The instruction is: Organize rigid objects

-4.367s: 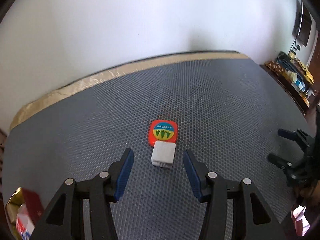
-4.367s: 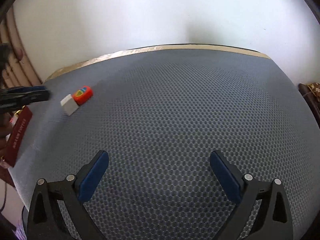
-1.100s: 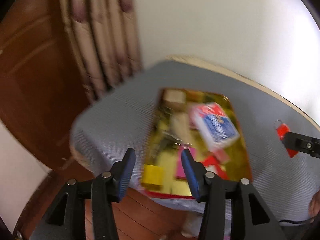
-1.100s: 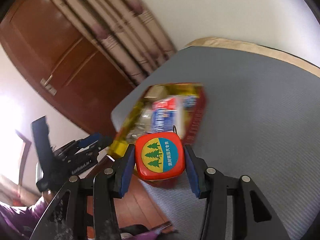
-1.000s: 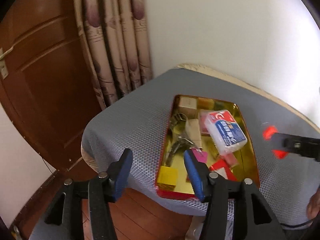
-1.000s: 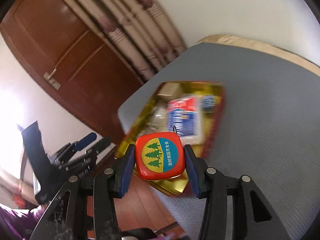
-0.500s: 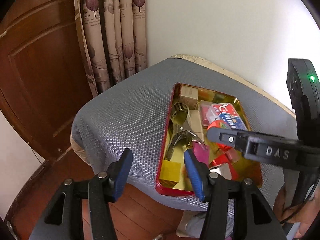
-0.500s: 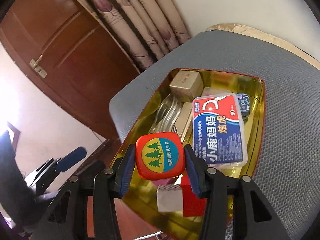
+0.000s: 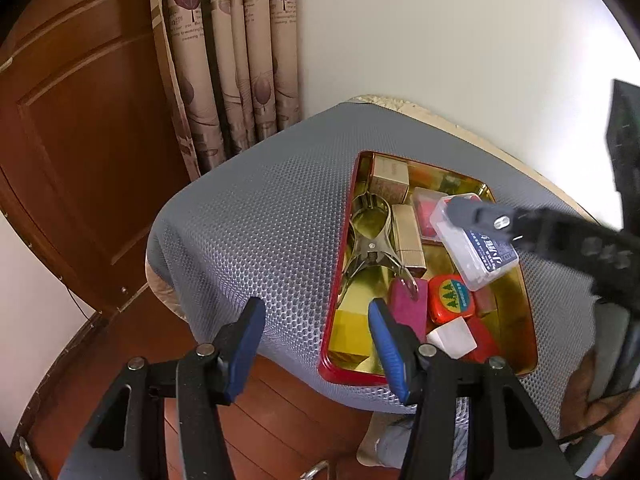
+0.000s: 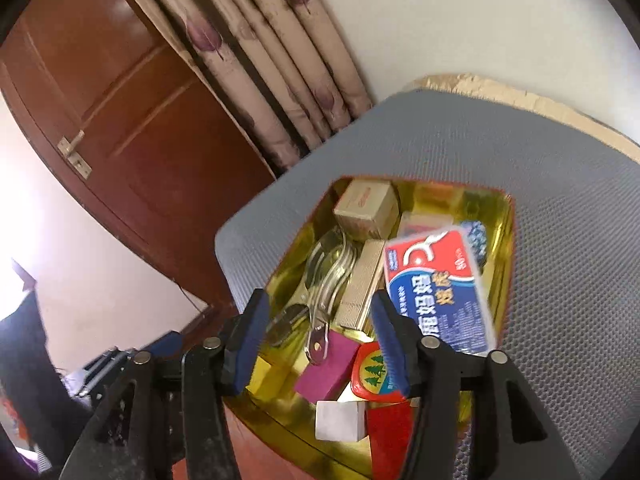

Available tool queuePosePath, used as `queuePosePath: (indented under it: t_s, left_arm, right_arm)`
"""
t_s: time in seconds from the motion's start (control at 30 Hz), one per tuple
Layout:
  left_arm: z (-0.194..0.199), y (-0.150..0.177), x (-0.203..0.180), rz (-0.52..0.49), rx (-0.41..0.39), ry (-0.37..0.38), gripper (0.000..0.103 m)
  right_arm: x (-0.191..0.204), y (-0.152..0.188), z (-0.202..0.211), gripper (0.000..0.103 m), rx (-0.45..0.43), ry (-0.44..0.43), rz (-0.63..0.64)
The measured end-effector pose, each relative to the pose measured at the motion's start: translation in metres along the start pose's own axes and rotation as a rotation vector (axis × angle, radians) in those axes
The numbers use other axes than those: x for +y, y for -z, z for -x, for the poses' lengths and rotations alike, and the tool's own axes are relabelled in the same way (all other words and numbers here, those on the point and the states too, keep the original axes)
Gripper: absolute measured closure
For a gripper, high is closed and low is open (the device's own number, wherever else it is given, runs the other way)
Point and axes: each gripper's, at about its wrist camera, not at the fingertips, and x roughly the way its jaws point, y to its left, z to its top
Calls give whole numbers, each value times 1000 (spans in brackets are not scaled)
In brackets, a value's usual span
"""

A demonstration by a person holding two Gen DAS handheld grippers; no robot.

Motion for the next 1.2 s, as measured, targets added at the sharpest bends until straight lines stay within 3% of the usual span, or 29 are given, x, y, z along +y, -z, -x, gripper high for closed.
queuePosePath:
  t_s: [0.1, 0.2, 0.27, 0.4, 0.5, 0.53, 0.63, 0.7, 0.9, 1.07, 1.2]
  left_arm:
    - [2, 1, -1, -4, -10, -2, 48]
    - [4, 2, -3, -12, -19, -6, 48]
    - [6, 2, -5, -18, -29, -7, 48]
    - [14, 2, -7, -29, -65, -1, 48]
    - [22, 1, -7, -31, -103, 21, 48]
    - [26, 1, -6, -27, -118, 29, 48]
    - [35, 1, -6, -24, -171, 60, 48]
    - [39, 1, -6, -16, -198, 90, 48]
    - [51, 4, -8, 21, -245, 147, 48]
    - [64, 9, -18, -6, -304, 131, 48]
    - [74, 14, -21, -17, -343, 130, 48]
  right_arm:
    - [3, 3, 20, 41, -63, 17, 16]
    - [10, 11, 38, 32, -115, 79, 61]
    - [18, 20, 49, 21, -151, 141, 98]
    - [30, 38, 67, 15, -226, 220, 145]
    - [36, 52, 88, 9, -322, 290, 175]
    - [38, 57, 97, 2, -370, 318, 184]
    - [40, 76, 118, 0, -501, 375, 195]
    - [38, 84, 123, 0, -503, 375, 162]
    - [34, 95, 124, 0, -361, 347, 70]
    - [45, 102, 151, 0, -418, 431, 70]
    - [67, 108, 177, 0, -500, 559, 122]
